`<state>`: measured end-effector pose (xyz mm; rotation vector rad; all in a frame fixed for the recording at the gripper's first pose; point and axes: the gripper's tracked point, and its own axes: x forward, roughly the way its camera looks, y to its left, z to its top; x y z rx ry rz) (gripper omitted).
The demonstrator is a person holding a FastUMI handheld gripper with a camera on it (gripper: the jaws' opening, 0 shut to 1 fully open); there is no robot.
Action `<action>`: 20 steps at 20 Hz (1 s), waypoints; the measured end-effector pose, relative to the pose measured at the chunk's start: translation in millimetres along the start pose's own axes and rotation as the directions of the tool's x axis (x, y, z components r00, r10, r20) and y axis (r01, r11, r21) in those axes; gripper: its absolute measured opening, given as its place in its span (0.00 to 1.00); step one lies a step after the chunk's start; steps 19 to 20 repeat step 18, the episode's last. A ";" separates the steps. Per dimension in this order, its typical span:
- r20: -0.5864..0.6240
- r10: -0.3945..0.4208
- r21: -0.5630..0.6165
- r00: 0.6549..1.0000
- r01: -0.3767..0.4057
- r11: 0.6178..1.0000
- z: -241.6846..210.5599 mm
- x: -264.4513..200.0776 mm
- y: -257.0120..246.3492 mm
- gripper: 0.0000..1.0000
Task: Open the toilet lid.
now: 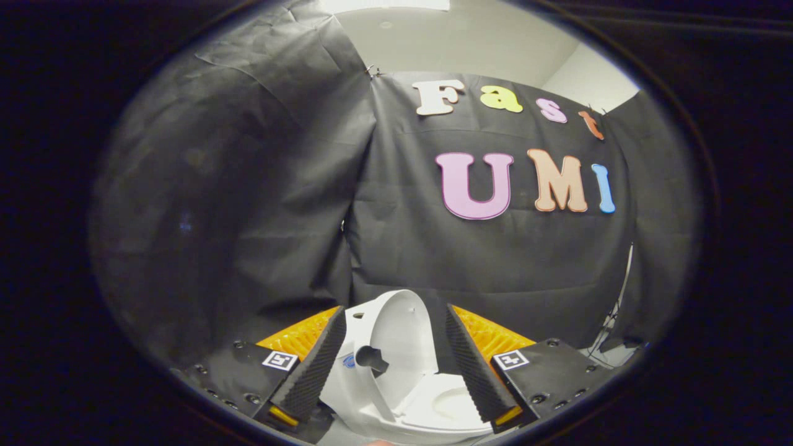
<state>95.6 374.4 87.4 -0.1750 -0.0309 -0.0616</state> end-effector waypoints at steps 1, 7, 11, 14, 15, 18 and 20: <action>-0.014 0.007 -0.008 1.000 -0.007 1.000 -0.1 -2.4 -3.4 0.99; -0.085 0.059 -0.047 0.995 -0.063 0.997 -3.1 -12.5 -16.7 0.99; -0.122 0.066 -0.045 0.990 -0.072 0.996 -9.4 -19.9 -32.4 0.99; -0.134 0.040 -0.028 0.990 -0.044 0.999 -14.0 -26.2 -49.3 0.99; -0.141 0.037 -0.029 0.989 -0.041 0.999 -16.2 -28.6 -53.3 0.99; -0.160 0.026 -0.027 0.987 -0.031 0.999 -22.5 -38.9 -71.3 0.99; -0.160 0.026 -0.027 0.987 -0.031 0.999 -22.5 -38.9 -71.3 0.99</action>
